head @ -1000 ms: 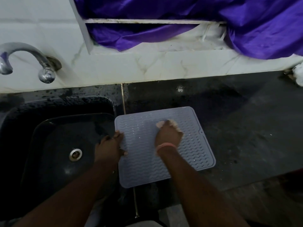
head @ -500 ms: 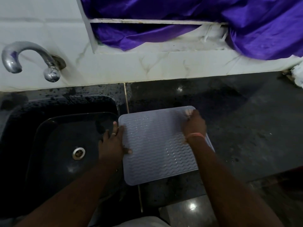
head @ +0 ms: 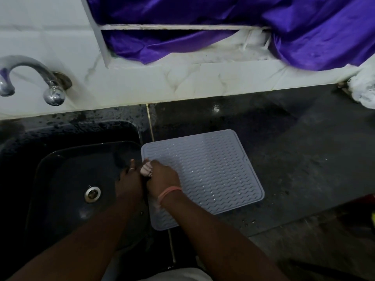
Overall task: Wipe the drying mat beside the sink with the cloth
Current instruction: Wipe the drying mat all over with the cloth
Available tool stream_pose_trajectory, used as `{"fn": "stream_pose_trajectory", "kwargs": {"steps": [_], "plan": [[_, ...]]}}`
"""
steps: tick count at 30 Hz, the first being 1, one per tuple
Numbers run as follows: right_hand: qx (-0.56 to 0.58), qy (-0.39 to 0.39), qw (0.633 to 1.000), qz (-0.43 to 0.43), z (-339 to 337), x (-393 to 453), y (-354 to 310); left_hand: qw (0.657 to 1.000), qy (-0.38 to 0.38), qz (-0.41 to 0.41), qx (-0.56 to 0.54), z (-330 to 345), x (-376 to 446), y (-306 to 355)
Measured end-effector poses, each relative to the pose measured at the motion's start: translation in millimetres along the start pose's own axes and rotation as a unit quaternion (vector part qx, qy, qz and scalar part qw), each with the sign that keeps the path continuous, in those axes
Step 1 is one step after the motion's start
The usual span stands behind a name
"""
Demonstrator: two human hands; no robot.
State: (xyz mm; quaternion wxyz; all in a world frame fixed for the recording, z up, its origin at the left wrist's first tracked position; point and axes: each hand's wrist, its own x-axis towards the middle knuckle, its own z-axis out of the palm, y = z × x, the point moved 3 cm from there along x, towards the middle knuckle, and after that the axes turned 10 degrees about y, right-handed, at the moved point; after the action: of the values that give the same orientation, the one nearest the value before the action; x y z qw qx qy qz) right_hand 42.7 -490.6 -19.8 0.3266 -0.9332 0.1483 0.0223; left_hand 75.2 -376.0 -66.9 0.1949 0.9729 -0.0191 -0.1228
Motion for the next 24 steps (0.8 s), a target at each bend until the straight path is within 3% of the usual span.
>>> {"fn": "stream_pose_trajectory", "kwargs": {"steps": [2,4,7,9,12,18,21,24], "plan": [[0.084,0.028,0.994,0.057,-27.5,7.3,20.4,0.999,-0.024,0.019,0.029,0.3,-5.7,1.3],[0.104,0.104,0.983,0.112,-66.6,14.6,60.9,0.999,-0.031,0.016,0.014,0.4,-11.4,2.3],[-0.009,0.218,0.961,0.171,-126.7,18.9,133.9,1.000,-0.008,0.024,0.002,5.7,-19.8,0.6],[-0.070,0.235,0.947,0.209,-145.9,18.9,170.3,1.000,-0.017,0.017,-0.012,7.8,-22.5,-2.7],[-0.129,0.216,0.942,0.220,-127.5,16.3,175.4,0.998,-0.048,0.032,0.014,4.4,-16.4,-4.9],[-0.234,0.117,0.957,0.123,-38.6,-7.2,86.2,0.997,-0.048,0.050,0.033,4.1,-14.0,4.0],[-0.210,0.076,0.974,0.035,-8.7,-18.5,38.5,0.995,-0.029,0.070,0.061,1.1,-16.0,4.3],[-0.083,0.024,0.996,0.002,-5.2,-16.2,14.3,0.997,0.011,0.060,0.049,-0.9,-16.9,3.2]]}}
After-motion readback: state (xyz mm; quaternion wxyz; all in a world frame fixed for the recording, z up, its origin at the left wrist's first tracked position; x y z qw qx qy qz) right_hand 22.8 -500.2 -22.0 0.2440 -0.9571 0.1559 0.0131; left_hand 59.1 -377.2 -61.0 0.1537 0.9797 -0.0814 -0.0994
